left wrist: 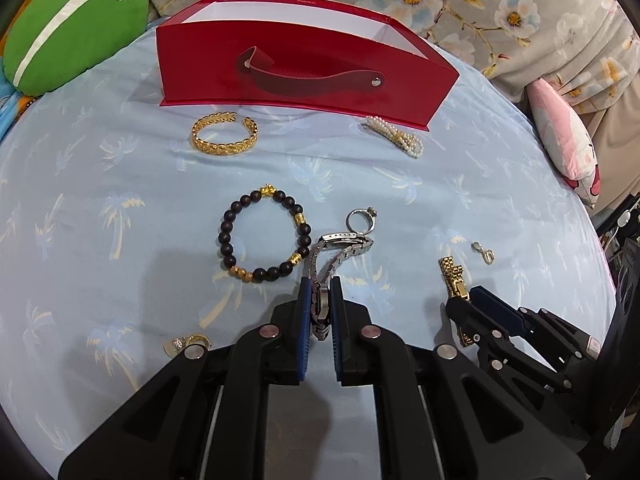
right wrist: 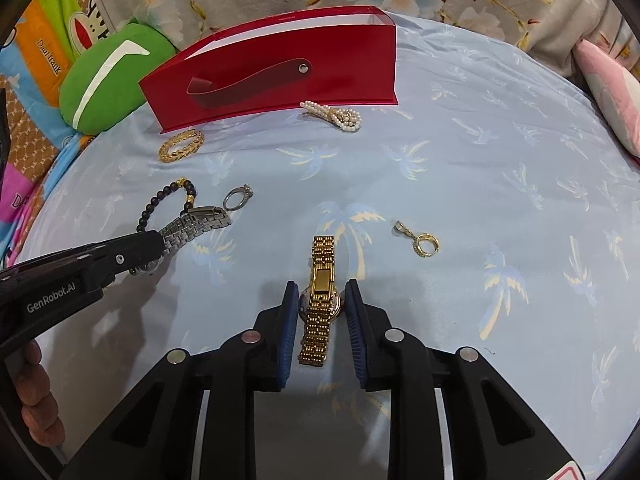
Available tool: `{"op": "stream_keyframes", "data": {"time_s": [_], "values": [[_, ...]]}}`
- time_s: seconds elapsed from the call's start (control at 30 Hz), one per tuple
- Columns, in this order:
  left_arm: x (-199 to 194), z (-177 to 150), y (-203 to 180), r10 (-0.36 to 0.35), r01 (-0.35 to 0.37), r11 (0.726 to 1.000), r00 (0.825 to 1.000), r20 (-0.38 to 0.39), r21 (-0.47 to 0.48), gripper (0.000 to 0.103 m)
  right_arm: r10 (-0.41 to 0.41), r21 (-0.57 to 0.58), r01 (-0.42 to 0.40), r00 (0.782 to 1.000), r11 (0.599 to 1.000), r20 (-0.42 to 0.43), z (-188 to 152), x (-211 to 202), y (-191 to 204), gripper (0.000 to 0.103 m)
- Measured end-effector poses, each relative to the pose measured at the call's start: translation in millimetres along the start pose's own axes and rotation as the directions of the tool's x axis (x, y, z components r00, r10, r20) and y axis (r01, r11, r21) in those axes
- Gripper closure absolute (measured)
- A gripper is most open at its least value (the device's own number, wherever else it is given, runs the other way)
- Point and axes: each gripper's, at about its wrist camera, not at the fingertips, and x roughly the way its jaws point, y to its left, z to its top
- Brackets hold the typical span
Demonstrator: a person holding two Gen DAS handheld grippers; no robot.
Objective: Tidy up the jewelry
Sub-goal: 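Lift the gold watch with the right tool while the left tool carries the silver watch to the box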
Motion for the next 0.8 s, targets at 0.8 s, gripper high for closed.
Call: {"op": "stream_keyframes", "data": {"time_s": [0.8], "values": [[-36, 3, -11, -0.039, 0.038, 0.999, 0.997, 0.070, 0.010, 0.095, 0.034, -0.012, -0.033, 0.996, 0.999, 0.084, 10, -33, 5, 0.080]]}}
